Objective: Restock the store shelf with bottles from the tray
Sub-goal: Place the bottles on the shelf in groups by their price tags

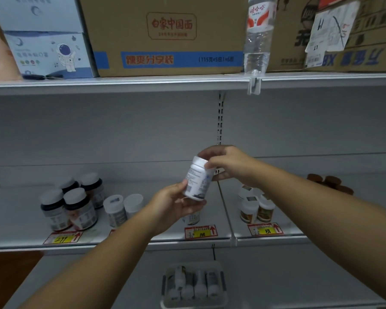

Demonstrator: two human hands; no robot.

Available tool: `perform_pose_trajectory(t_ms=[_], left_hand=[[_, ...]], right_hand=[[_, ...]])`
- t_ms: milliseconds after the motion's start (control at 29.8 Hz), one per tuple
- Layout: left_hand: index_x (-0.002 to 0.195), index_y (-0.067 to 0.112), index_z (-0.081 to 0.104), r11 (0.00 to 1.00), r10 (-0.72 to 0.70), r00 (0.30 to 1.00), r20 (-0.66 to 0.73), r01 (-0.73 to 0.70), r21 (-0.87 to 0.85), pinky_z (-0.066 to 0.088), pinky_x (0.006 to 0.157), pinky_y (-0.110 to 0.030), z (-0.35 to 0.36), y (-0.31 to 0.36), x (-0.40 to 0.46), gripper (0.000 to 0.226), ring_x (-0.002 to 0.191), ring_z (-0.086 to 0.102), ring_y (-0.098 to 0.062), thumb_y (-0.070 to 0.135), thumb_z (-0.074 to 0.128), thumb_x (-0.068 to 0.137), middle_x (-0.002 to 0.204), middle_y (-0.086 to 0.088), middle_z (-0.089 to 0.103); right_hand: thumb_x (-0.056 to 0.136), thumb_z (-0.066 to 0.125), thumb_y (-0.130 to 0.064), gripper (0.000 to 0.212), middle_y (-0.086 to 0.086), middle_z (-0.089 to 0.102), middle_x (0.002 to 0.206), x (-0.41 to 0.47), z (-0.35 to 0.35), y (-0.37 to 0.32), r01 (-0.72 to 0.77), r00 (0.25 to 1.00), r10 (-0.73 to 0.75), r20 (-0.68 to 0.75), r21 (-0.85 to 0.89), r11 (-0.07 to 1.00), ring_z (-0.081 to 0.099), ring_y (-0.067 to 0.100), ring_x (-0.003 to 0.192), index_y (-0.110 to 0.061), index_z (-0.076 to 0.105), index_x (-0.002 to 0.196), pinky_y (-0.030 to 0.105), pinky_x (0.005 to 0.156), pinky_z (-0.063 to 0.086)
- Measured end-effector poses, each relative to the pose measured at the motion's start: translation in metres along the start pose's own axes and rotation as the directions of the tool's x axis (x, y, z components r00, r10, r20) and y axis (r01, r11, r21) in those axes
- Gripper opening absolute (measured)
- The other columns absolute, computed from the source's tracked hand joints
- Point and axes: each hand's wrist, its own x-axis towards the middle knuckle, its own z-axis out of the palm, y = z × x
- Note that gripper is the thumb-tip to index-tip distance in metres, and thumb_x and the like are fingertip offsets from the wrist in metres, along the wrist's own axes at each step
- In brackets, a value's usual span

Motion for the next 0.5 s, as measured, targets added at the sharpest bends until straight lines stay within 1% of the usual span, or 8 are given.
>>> perform_pose_trajectory(t_ms=[101,235,302,335,402,436,469,503], left_hand=[[0.122,0.004,0.054,1.000,-0.016,1.000,-0.019,0.016,0.021,0.060,0.069,-0.032,0.002,0.000,0.001,0.040,0.086,0.069,-0.027,0.030,0.037,0.097,0.103,-0.017,0.065],[0.128,-0.001,0.048,0.998,0.012,0.997,-0.076,-0.016,-0.054,0.061,0.074,-0.035,0.001,-0.004,0.007,0.040,0.099,0.061,-0.033,0.022,0.042,0.097,0.110,-0.021,0.061],[0.129,-0.003,0.045,0.997,0.015,0.996,-0.085,-0.021,-0.070,0.061,0.073,-0.036,0.001,-0.005,0.009,0.040,0.104,0.054,-0.036,0.020,0.044,0.096,0.112,-0.023,0.056],[0.128,-0.002,0.046,0.999,0.013,0.996,-0.086,-0.017,-0.045,0.060,0.075,-0.037,0.000,-0.007,0.010,0.038,0.105,0.056,-0.035,0.020,0.044,0.096,0.114,-0.022,0.057],[0.123,0.003,0.051,0.996,0.034,0.990,-0.135,-0.021,0.091,0.053,0.087,-0.038,0.000,-0.008,0.014,0.033,0.107,0.061,-0.031,0.020,0.046,0.096,0.121,-0.020,0.062],[0.119,0.006,0.054,0.976,0.092,0.976,-0.198,-0.049,0.213,0.049,0.092,-0.038,-0.001,-0.004,0.016,0.028,0.108,0.060,-0.029,0.020,0.048,0.095,0.124,-0.020,0.061],[0.115,0.010,0.056,0.924,0.189,0.946,-0.265,-0.079,0.375,0.046,0.092,-0.036,-0.004,0.002,0.018,0.024,0.109,0.058,-0.028,0.020,0.049,0.095,0.128,-0.018,0.059],[0.116,0.013,0.055,0.803,0.308,0.906,-0.292,-0.082,0.591,0.042,0.092,-0.033,-0.008,0.011,0.019,0.024,0.112,0.056,-0.027,0.023,0.049,0.095,0.132,-0.014,0.056]], right_hand=[[0.083,0.061,-0.011,0.016,0.006,0.066,0.101,-0.002,-0.002,0.003,-0.006,1.000,0.005,-0.025,-0.038,0.999,0.064,0.017,0.092,-0.017,0.066,0.098,0.026,0.066,0.060],[0.081,0.069,-0.026,0.024,0.003,0.066,0.098,-0.003,-0.003,0.007,0.001,0.994,-0.014,-0.111,-0.115,0.993,0.064,0.015,0.088,-0.015,0.065,0.101,0.022,0.060,0.058],[0.080,0.069,-0.028,0.026,0.004,0.066,0.100,-0.004,-0.002,0.008,-0.008,0.993,-0.007,-0.117,-0.130,0.991,0.064,0.015,0.089,-0.014,0.066,0.102,0.022,0.059,0.057],[0.080,0.070,-0.027,0.025,0.004,0.066,0.101,-0.003,-0.003,0.008,-0.010,0.993,-0.006,-0.118,-0.132,0.991,0.064,0.015,0.089,-0.014,0.066,0.101,0.022,0.059,0.058],[0.079,0.071,-0.027,0.023,0.006,0.066,0.102,0.000,-0.003,0.009,-0.009,0.990,-0.010,-0.143,-0.134,0.991,0.064,0.017,0.090,-0.015,0.067,0.099,0.025,0.064,0.059],[0.077,0.071,-0.028,0.025,0.006,0.066,0.103,0.001,-0.003,0.014,-0.014,0.983,-0.017,-0.184,-0.165,0.986,0.064,0.019,0.090,-0.015,0.067,0.099,0.030,0.069,0.059],[0.076,0.072,-0.031,0.029,0.005,0.066,0.103,0.003,-0.002,0.020,-0.029,0.970,-0.036,-0.240,-0.261,0.965,0.064,0.020,0.091,-0.016,0.067,0.100,0.034,0.075,0.058],[0.074,0.071,-0.035,0.034,0.003,0.066,0.104,0.005,-0.001,0.030,-0.067,0.959,-0.059,-0.276,-0.425,0.903,0.063,0.020,0.092,-0.016,0.066,0.102,0.035,0.078,0.056]])
